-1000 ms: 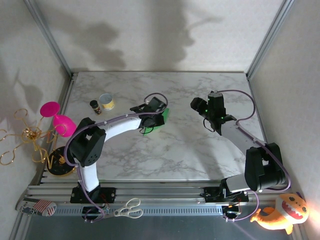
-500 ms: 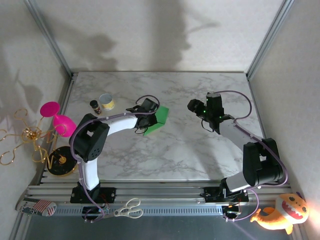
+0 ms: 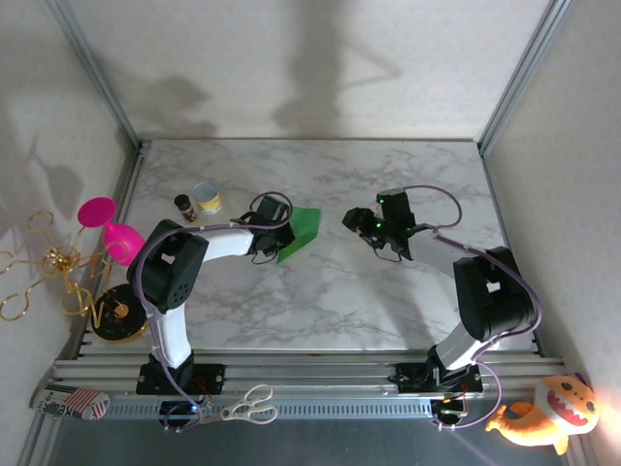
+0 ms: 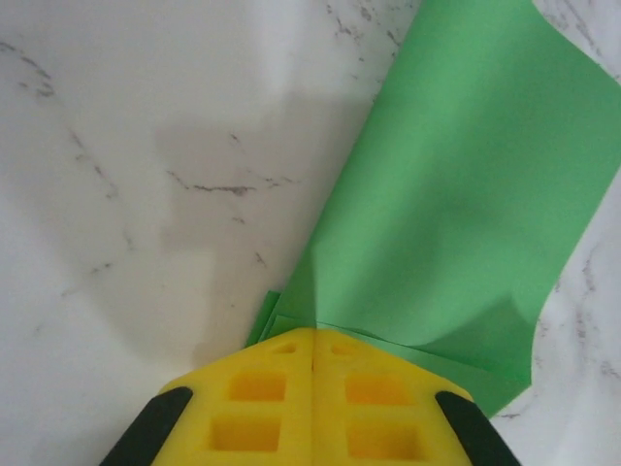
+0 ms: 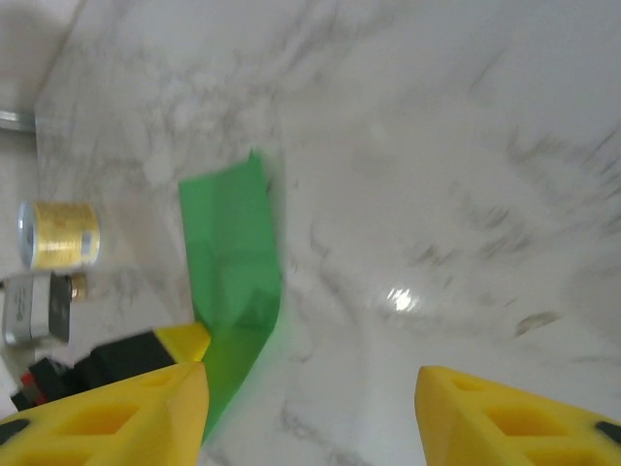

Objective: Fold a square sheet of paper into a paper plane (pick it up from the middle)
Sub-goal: Fifth fold the wing at the center of the table.

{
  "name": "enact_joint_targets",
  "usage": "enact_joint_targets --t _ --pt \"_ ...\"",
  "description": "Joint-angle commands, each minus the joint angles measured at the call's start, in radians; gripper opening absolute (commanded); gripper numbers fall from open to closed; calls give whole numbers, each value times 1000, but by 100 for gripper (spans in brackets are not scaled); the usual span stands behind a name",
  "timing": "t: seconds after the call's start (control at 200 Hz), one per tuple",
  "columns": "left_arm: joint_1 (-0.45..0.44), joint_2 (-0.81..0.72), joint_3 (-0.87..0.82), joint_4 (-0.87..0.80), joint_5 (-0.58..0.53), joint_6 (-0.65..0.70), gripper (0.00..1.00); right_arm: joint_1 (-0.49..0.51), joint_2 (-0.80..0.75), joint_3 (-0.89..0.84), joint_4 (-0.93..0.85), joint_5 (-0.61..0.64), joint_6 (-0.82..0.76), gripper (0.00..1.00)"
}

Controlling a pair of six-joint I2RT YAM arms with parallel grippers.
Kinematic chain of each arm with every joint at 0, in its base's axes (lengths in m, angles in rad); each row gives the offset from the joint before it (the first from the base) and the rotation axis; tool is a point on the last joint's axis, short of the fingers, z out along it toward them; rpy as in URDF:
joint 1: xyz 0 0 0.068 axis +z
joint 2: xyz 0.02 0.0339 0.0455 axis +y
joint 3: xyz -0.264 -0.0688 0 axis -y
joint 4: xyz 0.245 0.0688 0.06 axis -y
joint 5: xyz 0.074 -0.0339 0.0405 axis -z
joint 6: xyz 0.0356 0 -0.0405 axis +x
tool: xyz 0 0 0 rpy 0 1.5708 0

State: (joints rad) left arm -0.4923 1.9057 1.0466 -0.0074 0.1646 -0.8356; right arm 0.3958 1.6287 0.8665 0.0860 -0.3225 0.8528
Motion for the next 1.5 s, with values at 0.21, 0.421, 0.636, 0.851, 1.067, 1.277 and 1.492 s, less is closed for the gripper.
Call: enact_joint_targets --t 0.21,0.421,0.636,0.851,1.067,1.277,1.492 --pt "23 16 -69 -28 33 -16 3 131 178 113 30 -111 212 45" --pt "23 18 -68 -34 35 -8 4 159 273 207 -34 -67 237 32" --pt "23 19 -69 -32 42 -7 4 162 335 271 -80 -51 232 30" --pt "23 22 -68 -32 49 -8 4 166 379 313 -85 -64 227 30" --pt "23 15 -68 -34 50 -5 5 167 416 331 -41 -120 218 30" --pt "23 2 -76 -23 68 -7 6 167 425 315 53 -191 222 29" --pt "23 -11 -77 -18 72 -2 7 167 438 311 76 -205 235 26"
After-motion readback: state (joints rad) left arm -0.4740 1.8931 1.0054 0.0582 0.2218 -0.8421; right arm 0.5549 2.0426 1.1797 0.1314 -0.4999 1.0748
